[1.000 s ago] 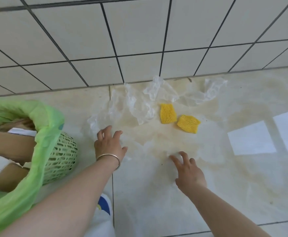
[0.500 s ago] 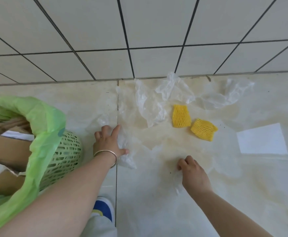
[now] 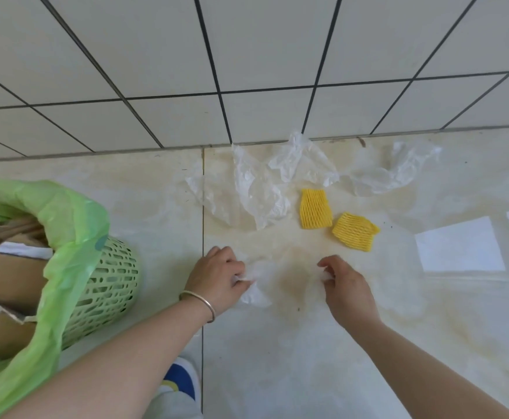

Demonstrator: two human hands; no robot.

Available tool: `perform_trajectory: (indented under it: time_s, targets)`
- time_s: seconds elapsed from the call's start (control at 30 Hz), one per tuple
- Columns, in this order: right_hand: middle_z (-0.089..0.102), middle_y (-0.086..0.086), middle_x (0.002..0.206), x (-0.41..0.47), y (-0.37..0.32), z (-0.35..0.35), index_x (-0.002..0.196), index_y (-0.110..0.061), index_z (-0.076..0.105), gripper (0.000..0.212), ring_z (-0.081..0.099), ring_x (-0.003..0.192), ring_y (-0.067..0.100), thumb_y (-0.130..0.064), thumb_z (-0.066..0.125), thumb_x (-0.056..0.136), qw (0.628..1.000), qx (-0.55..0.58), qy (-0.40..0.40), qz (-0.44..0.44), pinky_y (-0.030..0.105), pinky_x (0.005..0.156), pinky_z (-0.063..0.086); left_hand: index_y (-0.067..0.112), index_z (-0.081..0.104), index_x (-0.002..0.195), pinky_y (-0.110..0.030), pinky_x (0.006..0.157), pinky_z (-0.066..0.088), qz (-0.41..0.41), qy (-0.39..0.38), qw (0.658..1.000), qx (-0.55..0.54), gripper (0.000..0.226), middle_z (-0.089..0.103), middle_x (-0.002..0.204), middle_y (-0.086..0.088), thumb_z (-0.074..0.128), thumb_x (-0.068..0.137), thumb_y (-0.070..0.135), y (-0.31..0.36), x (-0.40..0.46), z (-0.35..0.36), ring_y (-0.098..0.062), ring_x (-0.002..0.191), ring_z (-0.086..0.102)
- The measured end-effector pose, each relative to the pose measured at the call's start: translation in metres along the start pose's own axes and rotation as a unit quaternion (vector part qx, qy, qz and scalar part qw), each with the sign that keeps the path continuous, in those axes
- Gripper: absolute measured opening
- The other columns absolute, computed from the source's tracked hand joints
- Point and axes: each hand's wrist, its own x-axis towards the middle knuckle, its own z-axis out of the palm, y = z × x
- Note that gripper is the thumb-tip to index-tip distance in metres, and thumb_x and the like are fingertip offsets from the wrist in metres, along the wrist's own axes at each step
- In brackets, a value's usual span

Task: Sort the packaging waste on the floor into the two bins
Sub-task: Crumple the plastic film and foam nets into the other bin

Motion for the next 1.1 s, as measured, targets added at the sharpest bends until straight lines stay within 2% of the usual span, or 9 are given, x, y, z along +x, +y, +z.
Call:
perform_trajectory:
  time_s: [0.07,0.17,0.27,0.37,0.57,0.77,0.93,1.0,1.1]
  targets:
    - [0.060,0.001,0.090,0.008,-0.003,-0.012,0.097,-0.009,0.063,0.012,0.057,0.094,0.028,-0.009,0.052,0.092,0.997,0.042,0.067,0.006,0.026,0.070,0.034,0.015,0.058,0.051,-0.031,0.068,0.048,0.010,0.112,0.993,-0.029,0.041,0.060,0.081,-0.001,0.049,0.071,0.050,0.004,0.013,-0.007,-0.029,0.079,0.056]
    - [0.061,0.007,0.106,0.030,0.001,-0.025,0.090,-0.007,0.069,0.014,0.046,0.106,0.031,-0.018,0.059,0.090,0.990,0.012,0.137,0.017,0.028,0.076,0.033,0.012,0.066,0.054,-0.034,0.094,0.040,-0.076,0.179,0.979,-0.059,0.041,0.059,0.118,-0.001,0.058,0.074,0.048,0.009,0.041,-0.025,-0.031,0.112,0.045]
    - [0.047,0.001,0.137,0.051,0.004,-0.033,0.097,-0.013,0.072,0.020,0.030,0.129,0.027,-0.027,0.061,0.088,0.989,-0.020,0.131,0.060,0.035,0.095,0.036,0.012,0.073,0.076,-0.041,0.118,0.015,-0.187,0.131,0.968,-0.103,0.036,0.032,0.149,0.009,0.063,0.080,0.046,0.011,0.072,-0.043,-0.025,0.142,0.013]
    - [0.035,-0.004,0.148,0.064,0.003,-0.033,0.099,-0.017,0.072,0.021,0.017,0.141,0.021,-0.031,0.059,0.089,0.992,-0.051,0.088,0.069,0.042,0.103,0.034,0.025,0.068,0.080,-0.053,0.118,-0.005,-0.211,0.018,0.975,-0.065,0.028,0.012,0.157,0.013,0.058,0.082,0.051,0.017,0.094,-0.045,-0.024,0.146,-0.011]
    - [0.037,-0.010,0.146,0.079,0.009,-0.030,0.096,-0.019,0.073,0.018,0.027,0.135,0.020,-0.029,0.061,0.087,0.994,-0.095,0.036,0.038,0.040,0.095,0.040,0.028,0.049,0.058,-0.064,0.112,-0.008,-0.152,-0.077,0.984,0.055,0.035,-0.005,0.159,0.013,0.053,0.083,0.052,0.026,0.124,-0.036,-0.029,0.143,-0.025]
    - [0.054,0.004,0.126,0.078,0.018,-0.013,0.089,-0.006,0.068,0.009,0.045,0.110,0.031,-0.007,0.067,0.080,0.993,-0.057,0.098,-0.037,0.029,0.077,0.043,0.030,0.055,0.065,-0.063,0.110,-0.013,-0.022,-0.039,0.988,0.145,0.024,0.013,0.157,0.013,0.055,0.083,0.045,0.028,0.133,-0.022,-0.025,0.146,-0.014]
    - [0.034,0.011,0.143,0.081,0.013,-0.020,0.128,-0.016,0.049,0.065,0.055,0.107,0.032,0.002,0.072,0.070,0.993,-0.029,0.094,-0.058,0.029,0.069,0.044,0.028,0.063,0.065,-0.059,0.114,-0.005,0.028,0.046,0.991,0.123,0.014,0.027,0.153,0.006,0.070,0.074,0.037,0.033,0.134,-0.015,-0.030,0.145,0.005]
    - [0.023,0.007,0.153,0.084,0.010,-0.025,0.142,-0.025,0.035,0.084,0.055,0.108,0.030,-0.001,0.073,0.071,0.990,-0.064,0.077,-0.104,0.032,0.073,0.050,0.030,0.063,0.069,-0.060,0.113,-0.007,0.061,0.053,0.986,0.147,0.010,0.016,0.158,0.004,0.069,0.075,0.035,0.037,0.138,-0.017,-0.032,0.146,-0.003]
    - [0.001,-0.009,0.159,0.093,0.002,-0.030,0.148,-0.035,0.011,0.087,0.047,0.114,0.023,-0.008,0.063,0.083,0.986,-0.113,0.005,-0.125,0.029,0.085,0.047,0.033,0.061,0.075,-0.060,0.111,-0.014,0.079,0.015,0.979,0.186,0.008,-0.002,0.160,0.004,0.059,0.082,0.036,0.047,0.150,-0.022,-0.034,0.144,-0.019]
